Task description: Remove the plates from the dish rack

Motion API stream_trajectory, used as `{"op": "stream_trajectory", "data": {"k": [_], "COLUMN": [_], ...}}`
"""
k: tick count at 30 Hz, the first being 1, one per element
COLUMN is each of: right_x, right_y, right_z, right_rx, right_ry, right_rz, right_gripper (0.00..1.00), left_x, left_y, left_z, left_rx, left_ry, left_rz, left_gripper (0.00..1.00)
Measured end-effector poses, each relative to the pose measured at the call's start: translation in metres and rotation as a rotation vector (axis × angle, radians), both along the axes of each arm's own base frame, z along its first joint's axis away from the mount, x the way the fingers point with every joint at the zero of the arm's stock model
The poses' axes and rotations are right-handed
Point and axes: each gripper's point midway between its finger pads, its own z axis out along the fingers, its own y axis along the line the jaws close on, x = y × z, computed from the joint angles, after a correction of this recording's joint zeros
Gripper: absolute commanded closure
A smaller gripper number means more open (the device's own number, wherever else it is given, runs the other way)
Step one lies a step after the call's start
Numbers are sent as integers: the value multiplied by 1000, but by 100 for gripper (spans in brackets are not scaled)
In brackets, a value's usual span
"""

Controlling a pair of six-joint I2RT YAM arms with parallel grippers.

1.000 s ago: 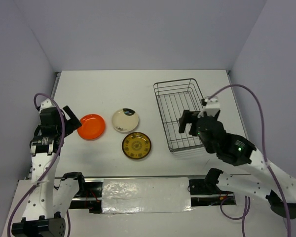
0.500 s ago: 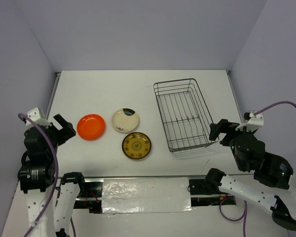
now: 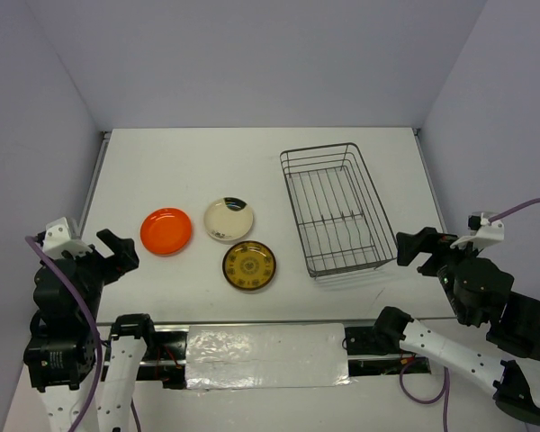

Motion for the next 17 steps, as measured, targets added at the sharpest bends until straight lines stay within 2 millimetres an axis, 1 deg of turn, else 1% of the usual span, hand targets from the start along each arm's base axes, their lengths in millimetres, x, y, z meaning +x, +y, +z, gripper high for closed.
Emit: {"op": "stream_trajectory", "data": {"k": [17], "right_x": [-1], "right_y": [2], "right_z": [-4], "right_rx": [2], "right_ry": [6], "right_rz": [16], "right_gripper": [0], "left_x": [1], "left_y": [-2], "left_z": [0], "left_rx": [-1], "left_ry": [2], "left_rz": [-12], "left_gripper": [1]}}
